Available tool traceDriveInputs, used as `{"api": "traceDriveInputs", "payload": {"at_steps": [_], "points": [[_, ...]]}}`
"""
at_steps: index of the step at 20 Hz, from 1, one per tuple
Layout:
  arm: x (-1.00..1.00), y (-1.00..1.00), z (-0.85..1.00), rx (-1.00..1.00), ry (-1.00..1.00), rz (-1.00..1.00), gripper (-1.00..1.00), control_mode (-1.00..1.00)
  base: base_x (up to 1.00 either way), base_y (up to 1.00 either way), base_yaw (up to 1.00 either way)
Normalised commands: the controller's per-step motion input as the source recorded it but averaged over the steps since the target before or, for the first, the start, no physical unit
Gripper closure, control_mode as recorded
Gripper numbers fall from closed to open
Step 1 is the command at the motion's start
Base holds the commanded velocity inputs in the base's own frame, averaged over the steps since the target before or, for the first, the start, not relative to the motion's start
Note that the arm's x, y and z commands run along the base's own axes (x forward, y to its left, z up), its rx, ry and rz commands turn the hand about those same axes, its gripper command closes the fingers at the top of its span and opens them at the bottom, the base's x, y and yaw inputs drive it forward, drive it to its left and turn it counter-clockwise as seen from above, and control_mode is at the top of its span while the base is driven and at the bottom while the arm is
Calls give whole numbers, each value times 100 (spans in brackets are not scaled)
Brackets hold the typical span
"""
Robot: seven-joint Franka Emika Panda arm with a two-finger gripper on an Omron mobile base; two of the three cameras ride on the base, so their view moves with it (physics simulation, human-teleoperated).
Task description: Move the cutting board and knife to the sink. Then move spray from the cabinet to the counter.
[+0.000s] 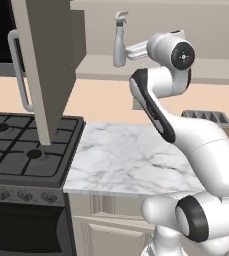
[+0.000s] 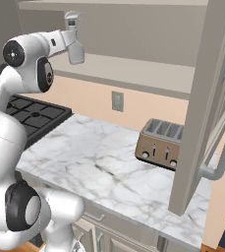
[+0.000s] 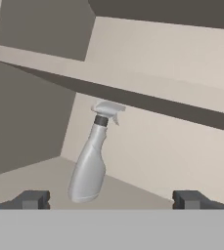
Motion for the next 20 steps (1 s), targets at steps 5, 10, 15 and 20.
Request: {"api": "traceDriveInputs", "payload": {"at_steps": [5, 10, 15, 20], "points": [[4, 0, 0, 2, 0, -11, -100, -100, 0, 0, 0], [4, 0, 0, 8, -1, 0, -100, -100, 0, 0, 0], [13, 0, 0, 9, 0, 0, -100, -100, 0, 0, 0], [26, 3, 0, 3, 0, 0, -100, -100, 0, 0, 0]]}}
